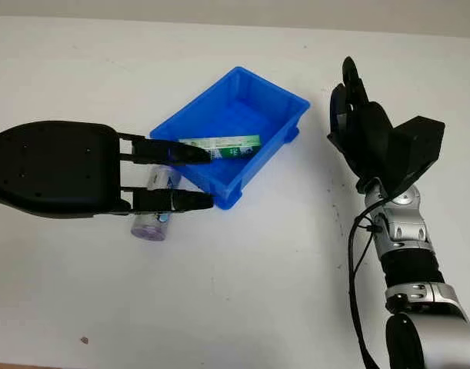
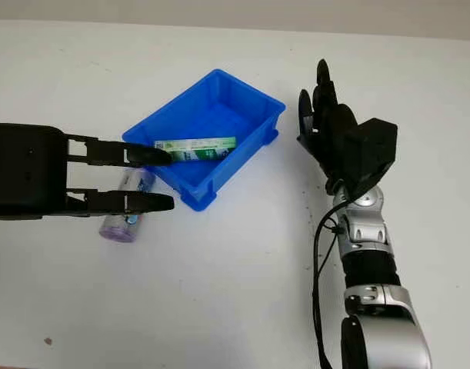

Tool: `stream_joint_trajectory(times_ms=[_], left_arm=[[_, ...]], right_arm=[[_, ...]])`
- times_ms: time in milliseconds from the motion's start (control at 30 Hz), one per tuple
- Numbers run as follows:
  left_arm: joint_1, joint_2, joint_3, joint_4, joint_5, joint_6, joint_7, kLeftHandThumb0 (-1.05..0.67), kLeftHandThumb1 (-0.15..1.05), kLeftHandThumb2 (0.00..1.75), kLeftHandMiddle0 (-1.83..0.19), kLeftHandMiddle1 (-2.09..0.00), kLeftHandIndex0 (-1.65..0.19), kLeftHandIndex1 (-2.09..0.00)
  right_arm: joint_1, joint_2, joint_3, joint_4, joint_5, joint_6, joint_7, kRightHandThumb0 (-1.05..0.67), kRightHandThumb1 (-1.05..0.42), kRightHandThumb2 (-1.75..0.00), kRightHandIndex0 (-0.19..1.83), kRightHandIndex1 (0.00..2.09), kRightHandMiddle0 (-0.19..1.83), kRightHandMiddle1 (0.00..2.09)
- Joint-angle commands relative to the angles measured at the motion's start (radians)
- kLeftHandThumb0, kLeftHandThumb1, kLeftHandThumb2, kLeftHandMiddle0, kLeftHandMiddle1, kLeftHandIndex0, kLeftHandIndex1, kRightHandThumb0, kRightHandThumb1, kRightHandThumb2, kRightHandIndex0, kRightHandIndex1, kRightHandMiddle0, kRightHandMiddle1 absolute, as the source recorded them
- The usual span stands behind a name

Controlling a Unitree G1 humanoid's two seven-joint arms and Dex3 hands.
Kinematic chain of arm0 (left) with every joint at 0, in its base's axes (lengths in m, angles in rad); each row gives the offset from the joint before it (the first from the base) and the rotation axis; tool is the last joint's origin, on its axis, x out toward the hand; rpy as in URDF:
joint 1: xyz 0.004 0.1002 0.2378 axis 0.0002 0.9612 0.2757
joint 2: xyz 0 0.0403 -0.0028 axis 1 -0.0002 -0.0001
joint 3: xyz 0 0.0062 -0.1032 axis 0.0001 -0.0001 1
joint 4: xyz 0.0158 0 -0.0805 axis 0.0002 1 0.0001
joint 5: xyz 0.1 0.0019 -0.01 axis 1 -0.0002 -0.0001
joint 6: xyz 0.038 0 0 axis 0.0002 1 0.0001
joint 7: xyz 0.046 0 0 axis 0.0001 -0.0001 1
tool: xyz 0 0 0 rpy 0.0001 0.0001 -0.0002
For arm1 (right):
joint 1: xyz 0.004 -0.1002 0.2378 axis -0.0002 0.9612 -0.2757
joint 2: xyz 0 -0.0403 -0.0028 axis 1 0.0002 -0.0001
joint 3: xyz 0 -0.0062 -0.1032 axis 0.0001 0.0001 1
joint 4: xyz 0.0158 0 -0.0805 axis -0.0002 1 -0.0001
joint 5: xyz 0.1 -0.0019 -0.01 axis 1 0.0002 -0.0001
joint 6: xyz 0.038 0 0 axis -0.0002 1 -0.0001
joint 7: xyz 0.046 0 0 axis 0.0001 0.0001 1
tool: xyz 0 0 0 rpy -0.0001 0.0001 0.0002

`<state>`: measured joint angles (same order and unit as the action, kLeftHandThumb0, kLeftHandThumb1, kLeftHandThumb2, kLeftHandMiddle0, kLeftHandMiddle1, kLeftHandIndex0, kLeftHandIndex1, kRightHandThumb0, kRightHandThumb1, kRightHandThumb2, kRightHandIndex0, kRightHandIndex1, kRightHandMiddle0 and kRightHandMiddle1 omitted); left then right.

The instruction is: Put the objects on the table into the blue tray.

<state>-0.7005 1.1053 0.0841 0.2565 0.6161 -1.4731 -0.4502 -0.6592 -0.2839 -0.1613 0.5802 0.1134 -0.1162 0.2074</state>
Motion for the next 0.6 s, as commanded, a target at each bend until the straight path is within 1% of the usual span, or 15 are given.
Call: stream_joint_trajectory(times_ms=[0, 67, 100, 133, 267, 367, 467, 567], left_arm=[[0.001, 0.013, 0.036, -0.007, 0.040, -0.011, 0.020, -0.25, 1.05, 0.27, -0.08, -0.05, -0.11, -0.06], [0.009, 0.011, 0.053, -0.003, 0.076, 0.012, 0.040, -0.23, 1.05, 0.30, -0.08, -0.05, -0.12, -0.07], [0.008, 0.003, 0.069, 0.002, 0.105, 0.011, 0.059, -0.25, 1.05, 0.36, -0.09, -0.06, -0.12, -0.07], [-0.006, -0.007, 0.085, 0.013, 0.157, -0.006, 0.083, -0.24, 1.05, 0.36, -0.11, -0.06, -0.14, -0.07], [-0.041, -0.023, 0.108, 0.045, 0.332, -0.044, 0.202, -0.23, 1.05, 0.24, -0.14, -0.06, -0.16, -0.07], [-0.051, -0.028, 0.082, 0.042, 0.431, -0.024, 0.298, -0.28, 1.05, 0.24, -0.13, -0.05, -0.14, -0.06], [-0.061, -0.043, 0.029, 0.060, 0.472, 0.006, 0.381, -0.27, 1.05, 0.25, -0.12, -0.05, -0.14, -0.06], [-0.073, -0.031, -0.027, 0.057, 0.534, 0.027, 0.463, -0.28, 1.05, 0.26, -0.12, -0.05, -0.15, -0.06]], right_arm=[[-0.018, 0.002, 0.002, 0.012, 0.000, -0.021, 0.006, -0.73, -1.05, -0.69, -0.19, 0.00, -0.19, 0.00], [-0.025, 0.003, 0.001, 0.026, -0.001, -0.029, 0.006, -0.73, -1.05, -0.69, -0.19, 0.00, -0.19, 0.00], [-0.028, 0.003, 0.001, 0.027, -0.002, -0.026, 0.004, -0.73, -1.05, -0.69, -0.19, 0.00, -0.19, 0.00], [-0.030, 0.003, 0.001, 0.028, 0.000, -0.024, 0.005, -0.74, -1.05, -0.68, -0.19, 0.00, -0.19, 0.00], [-0.031, 0.002, -0.004, 0.028, 0.007, -0.030, 0.010, -0.75, -1.05, -0.67, -0.19, 0.00, -0.19, 0.00], [-0.030, -0.002, -0.003, 0.026, 0.004, -0.033, 0.007, -0.75, -1.05, -0.67, -0.19, 0.00, -0.19, 0.00], [-0.025, -0.004, -0.006, 0.012, 0.004, -0.024, -0.001, -0.74, -1.05, -0.67, -0.19, 0.00, -0.19, 0.00], [-0.018, -0.006, -0.007, -0.002, 0.004, -0.019, -0.005, -0.73, -1.05, -0.68, -0.19, 0.00, -0.19, 0.00]])
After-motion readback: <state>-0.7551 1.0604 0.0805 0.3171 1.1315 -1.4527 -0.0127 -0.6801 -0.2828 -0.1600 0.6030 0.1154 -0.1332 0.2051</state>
